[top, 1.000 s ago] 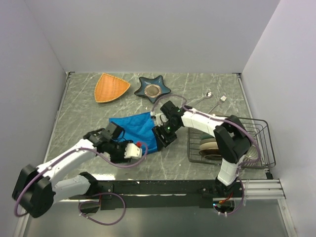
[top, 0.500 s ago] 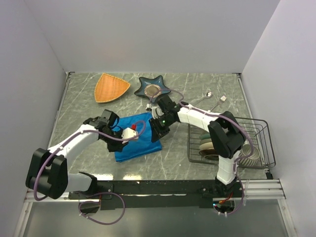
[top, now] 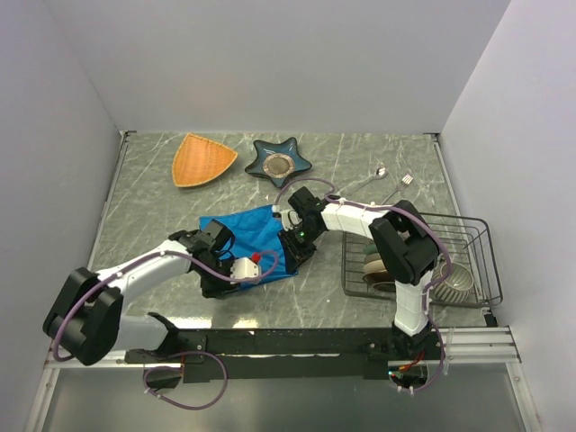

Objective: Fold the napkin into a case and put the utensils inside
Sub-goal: Smooth out the lower triangle-folded napkin at the center of the board.

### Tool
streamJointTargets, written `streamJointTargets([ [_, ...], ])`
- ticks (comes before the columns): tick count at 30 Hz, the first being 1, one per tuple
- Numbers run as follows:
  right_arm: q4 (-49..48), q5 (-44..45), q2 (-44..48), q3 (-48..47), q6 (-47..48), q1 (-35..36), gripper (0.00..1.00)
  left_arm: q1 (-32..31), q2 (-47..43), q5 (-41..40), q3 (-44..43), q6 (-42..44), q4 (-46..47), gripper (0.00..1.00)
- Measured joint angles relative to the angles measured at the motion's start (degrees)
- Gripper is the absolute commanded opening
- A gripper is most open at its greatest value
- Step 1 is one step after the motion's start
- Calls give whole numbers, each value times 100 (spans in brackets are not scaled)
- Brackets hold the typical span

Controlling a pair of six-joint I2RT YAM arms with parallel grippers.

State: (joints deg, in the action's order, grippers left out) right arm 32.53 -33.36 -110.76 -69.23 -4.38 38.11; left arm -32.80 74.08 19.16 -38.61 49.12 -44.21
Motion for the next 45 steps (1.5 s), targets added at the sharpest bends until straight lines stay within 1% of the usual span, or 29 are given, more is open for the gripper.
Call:
streamJointTargets([
  [5, 0, 11, 0, 0, -2, 0, 28, -2, -417, -181, 0, -35, -166, 49],
  [8, 0, 20, 0, 0, -4, 0, 29, -2, -520, -216, -15, -74, -219, 46],
  [10, 2, 17, 0, -4, -4, 0, 30, -2, -514, -212, -90, -177, -236, 41],
  [12, 9, 7, 4, -9, -7, 0, 35, 11, -442, -210, -212, -282, -225, 36],
  [13, 15, -20, 7, -13, -9, -2, 38, 70, -356, -168, -313, -358, -216, 35],
  [14, 35, -31, 26, -20, -7, -2, 44, 175, -232, -79, -435, -433, -214, 35],
  [15, 87, -35, 55, -35, 2, -2, 48, 317, -118, -17, -557, -492, -229, 36],
  [16, 168, -57, 96, -81, 11, -9, 52, 584, 61, 131, -780, -555, -313, 37],
  [17, 219, -81, 157, -131, 22, -26, 60, 914, 275, 326, -1082, -619, -431, 41],
  [19, 308, -122, 302, -293, 63, -76, 64, 1624, 634, 682, -1762, -802, -522, 46],
  [20, 321, -136, 385, -398, 107, -111, 64, 1965, 763, 883, -2083, -940, -476, 49],
  [23, 389, -162, 584, -846, 352, -190, 62, 2905, 870, 1397, -2686, -1613, -184, 48],
  [25, 413, -155, 597, -1137, 562, -223, 61, 3268, 872, 1552, -2752, -2087, -15, 48],
  [28, 479, -92, 555, -1285, 826, -225, 60, 3748, 1014, 1615, -2612, -2938, 273, 58],
  [29, 518, -61, 525, -1285, 881, -225, 60, 3838, 1056, 1604, -2531, -3130, 337, 63],
  [32, 625, 98, 361, -1272, 1080, -197, 59, 4127, 1167, 1563, -2179, -3759, 529, 66],
  [36, 638, 297, 221, -1134, 1298, -153, 59, 4197, 1200, 1534, -1873, -4413, 798, 64],
  [40, 667, 505, 170, -935, 1504, -70, 59, 4192, 1276, 1368, -1792, -4937, 1196, 64],
  [45, 662, 695, 153, -754, 1714, -42, 59, 4251, 1832, 1294, -1792, -5405, 1681, 64],
])
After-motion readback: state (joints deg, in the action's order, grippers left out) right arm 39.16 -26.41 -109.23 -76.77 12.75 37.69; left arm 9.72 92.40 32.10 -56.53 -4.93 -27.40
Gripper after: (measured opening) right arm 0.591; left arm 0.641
